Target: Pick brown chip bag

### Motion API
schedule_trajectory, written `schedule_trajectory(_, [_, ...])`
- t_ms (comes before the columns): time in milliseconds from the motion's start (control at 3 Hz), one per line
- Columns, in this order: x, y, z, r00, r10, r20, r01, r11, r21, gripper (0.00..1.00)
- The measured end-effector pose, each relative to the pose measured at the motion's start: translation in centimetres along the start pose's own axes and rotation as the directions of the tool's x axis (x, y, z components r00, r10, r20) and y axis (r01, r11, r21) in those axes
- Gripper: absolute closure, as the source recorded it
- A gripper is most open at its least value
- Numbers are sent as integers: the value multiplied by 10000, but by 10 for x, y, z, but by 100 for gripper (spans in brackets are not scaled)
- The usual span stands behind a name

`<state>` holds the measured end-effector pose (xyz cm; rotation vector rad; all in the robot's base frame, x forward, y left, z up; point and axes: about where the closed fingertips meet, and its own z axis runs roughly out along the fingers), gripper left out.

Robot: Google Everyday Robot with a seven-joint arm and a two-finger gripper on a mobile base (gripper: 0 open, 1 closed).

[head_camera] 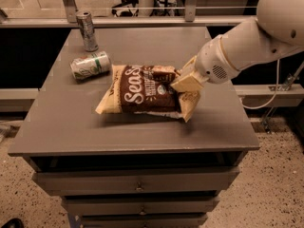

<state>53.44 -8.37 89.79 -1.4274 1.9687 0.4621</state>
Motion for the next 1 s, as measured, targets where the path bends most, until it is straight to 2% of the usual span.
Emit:
schedule_trajectory(667, [-34,-29,-50,9954,-96,958,42,9984,557,100])
schedule_trajectory(1000, [-39,-31,-56,9943,-163,1054,95,9978,653,100])
